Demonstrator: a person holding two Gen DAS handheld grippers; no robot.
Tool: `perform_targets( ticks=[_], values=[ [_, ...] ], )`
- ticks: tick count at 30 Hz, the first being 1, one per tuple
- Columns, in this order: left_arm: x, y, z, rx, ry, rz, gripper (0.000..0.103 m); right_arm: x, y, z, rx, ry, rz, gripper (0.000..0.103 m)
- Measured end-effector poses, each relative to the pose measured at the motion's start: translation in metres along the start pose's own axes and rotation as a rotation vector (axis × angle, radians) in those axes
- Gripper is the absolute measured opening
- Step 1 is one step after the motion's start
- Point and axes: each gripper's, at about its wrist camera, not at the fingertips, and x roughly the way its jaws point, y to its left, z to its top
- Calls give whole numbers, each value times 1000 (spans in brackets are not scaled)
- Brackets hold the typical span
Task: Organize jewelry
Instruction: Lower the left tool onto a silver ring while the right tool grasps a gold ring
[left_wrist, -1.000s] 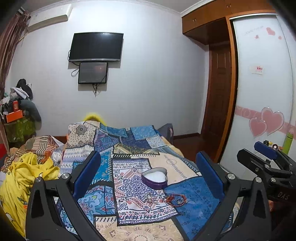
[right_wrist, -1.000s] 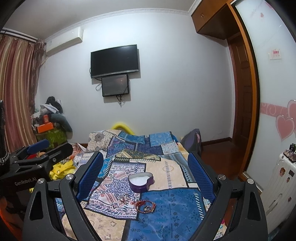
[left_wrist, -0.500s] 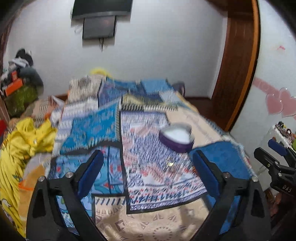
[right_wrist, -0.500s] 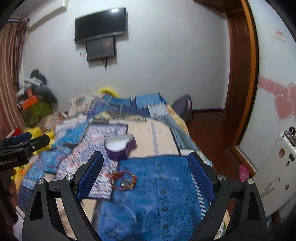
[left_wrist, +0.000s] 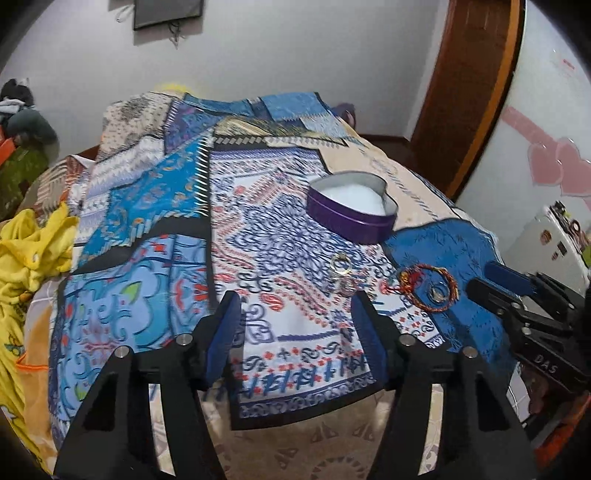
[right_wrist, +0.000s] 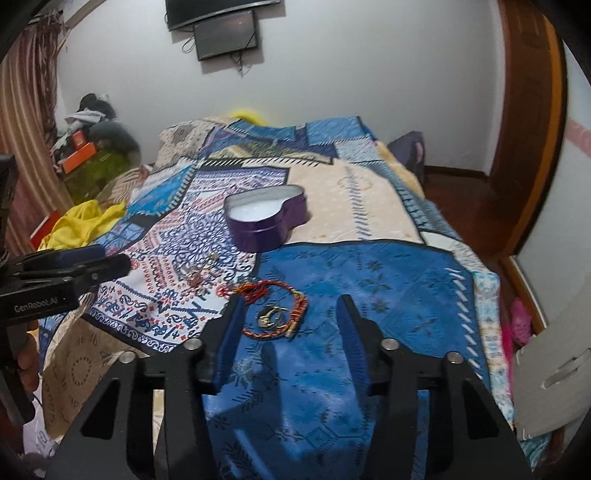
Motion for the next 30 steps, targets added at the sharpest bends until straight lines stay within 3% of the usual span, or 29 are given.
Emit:
perform_targets(
  ticks=[3, 8, 22, 30],
  values=[
    [8, -5, 3, 15, 30, -24, 53, 7, 4, 2, -15, 11, 25, 37],
    [22, -11, 7, 47, 63, -54, 53, 17, 10, 2, -47, 40, 61, 29],
    [50, -26, 11, 104, 116, -102, 52, 35, 11, -4, -93, 93, 51, 23],
    [60, -27, 11, 106, 120, -92, 30, 36, 11, -5, -117, 78, 34, 20]
  ],
)
